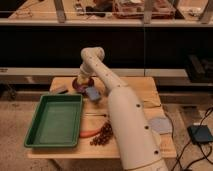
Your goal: Place apple in purple bowl
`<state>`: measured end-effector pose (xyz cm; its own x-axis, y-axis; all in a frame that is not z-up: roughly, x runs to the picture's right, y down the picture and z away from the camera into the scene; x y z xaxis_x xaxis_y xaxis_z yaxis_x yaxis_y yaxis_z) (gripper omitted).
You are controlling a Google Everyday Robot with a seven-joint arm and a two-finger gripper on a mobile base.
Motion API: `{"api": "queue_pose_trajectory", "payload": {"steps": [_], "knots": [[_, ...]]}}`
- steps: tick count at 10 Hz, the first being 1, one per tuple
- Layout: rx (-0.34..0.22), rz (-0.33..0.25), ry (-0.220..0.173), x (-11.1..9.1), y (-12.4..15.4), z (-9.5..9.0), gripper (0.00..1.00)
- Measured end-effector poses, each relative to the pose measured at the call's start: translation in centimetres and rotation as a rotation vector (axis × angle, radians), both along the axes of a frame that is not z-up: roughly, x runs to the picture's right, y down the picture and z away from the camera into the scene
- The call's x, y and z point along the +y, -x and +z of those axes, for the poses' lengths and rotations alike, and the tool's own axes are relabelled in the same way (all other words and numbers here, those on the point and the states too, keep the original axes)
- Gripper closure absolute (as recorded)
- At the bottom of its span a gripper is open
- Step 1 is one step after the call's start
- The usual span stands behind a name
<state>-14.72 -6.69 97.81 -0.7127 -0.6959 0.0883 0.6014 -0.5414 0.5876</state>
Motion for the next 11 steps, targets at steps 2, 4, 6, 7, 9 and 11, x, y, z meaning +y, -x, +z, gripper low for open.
{"api": "queue_pose_trajectory", "payload": {"steps": [2,4,6,7,9,11], "knots": [[-0.006,0.007,0.018,0.3,-0.2,-0.1,0.24],[-0.019,-0.005,0.028,0.1,-0.2,-0.9,0.20],[-0.025,-0.045,0.048,0.1,0.5,-1.6,0.20],[-0.025,-0.048,0.051,0.1,0.5,-1.7,0.20],[-0.021,-0.045,0.050,0.1,0.1,-1.6,0.20],[-0.024,-0.048,0.051,0.2,0.4,-1.7,0.20]]}}
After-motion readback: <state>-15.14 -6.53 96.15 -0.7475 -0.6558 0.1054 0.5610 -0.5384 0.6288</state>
